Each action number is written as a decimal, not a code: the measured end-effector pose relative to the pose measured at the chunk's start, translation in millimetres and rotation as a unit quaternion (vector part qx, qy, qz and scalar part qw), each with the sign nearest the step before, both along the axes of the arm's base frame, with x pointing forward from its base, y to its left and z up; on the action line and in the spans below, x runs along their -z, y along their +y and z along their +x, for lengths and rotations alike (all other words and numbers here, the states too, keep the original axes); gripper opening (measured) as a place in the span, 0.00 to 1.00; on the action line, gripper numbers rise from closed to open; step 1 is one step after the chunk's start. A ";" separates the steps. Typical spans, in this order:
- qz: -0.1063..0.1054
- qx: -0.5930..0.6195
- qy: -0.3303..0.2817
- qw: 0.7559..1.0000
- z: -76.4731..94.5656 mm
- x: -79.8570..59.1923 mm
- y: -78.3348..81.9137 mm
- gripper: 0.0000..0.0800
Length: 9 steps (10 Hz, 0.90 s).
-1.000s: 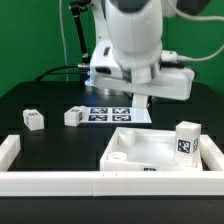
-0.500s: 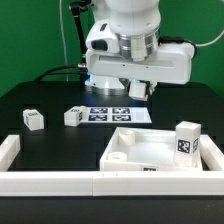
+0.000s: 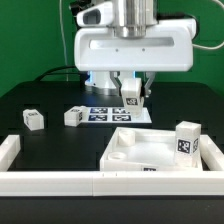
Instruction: Assemble square table
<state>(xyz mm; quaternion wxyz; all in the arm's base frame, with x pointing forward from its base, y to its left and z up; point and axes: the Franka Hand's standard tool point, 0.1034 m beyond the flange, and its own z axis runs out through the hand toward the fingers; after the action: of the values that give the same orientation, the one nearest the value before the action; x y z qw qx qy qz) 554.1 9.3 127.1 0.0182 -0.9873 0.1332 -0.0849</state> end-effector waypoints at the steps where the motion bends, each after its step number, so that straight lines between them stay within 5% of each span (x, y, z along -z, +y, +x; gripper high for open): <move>1: -0.004 0.001 -0.038 0.999 -0.3 2.5 3.6 0.36; 5: -0.026 -0.006 -0.174 0.984 1.3 4.2 13.2 0.36; 6: -0.028 -0.012 -0.163 0.986 0.2 8.1 11.7 0.36; 9: -0.059 -0.038 -0.190 0.979 57.1 -0.4 -21.3 0.36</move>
Offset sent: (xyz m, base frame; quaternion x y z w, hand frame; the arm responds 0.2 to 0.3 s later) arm 0.0000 0.0000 0.0000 0.0000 0.1296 0.0000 0.9916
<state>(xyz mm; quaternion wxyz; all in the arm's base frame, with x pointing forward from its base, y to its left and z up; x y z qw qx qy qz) 611.2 -12.0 127.5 -0.0114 -0.9568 0.0844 -0.2778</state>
